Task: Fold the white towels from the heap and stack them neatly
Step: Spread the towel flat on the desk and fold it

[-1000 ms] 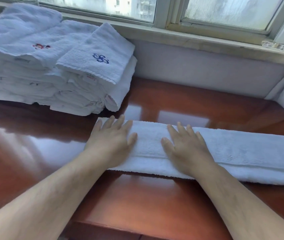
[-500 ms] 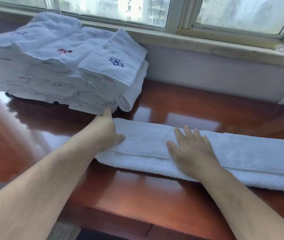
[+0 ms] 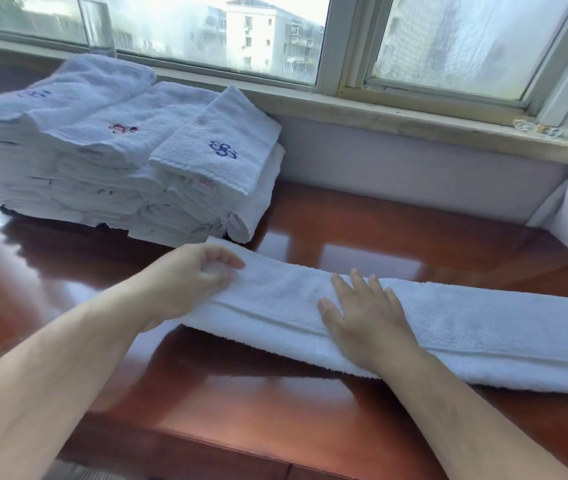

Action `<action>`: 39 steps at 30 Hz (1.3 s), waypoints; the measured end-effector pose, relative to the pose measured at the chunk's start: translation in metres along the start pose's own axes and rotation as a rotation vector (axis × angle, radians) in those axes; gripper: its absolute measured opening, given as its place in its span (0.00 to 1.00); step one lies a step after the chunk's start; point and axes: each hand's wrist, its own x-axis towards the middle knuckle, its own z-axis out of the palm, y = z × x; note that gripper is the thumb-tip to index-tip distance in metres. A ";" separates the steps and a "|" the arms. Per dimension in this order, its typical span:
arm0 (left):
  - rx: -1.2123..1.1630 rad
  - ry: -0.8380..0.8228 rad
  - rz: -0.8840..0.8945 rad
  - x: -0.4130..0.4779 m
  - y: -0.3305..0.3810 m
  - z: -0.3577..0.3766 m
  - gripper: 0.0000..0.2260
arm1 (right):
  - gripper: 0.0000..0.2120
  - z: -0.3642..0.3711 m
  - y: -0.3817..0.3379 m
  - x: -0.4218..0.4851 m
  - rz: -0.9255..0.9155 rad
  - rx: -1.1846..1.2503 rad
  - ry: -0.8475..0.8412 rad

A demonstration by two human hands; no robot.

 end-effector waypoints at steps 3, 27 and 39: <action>0.032 0.047 0.016 -0.003 0.005 -0.020 0.10 | 0.33 0.002 -0.015 0.000 -0.027 0.008 -0.028; 0.084 -0.324 0.219 0.020 0.133 -0.011 0.28 | 0.07 -0.045 -0.040 -0.055 -0.170 1.045 0.482; 0.436 -0.317 0.698 0.063 0.222 0.106 0.25 | 0.06 -0.068 0.094 -0.045 0.121 1.109 0.714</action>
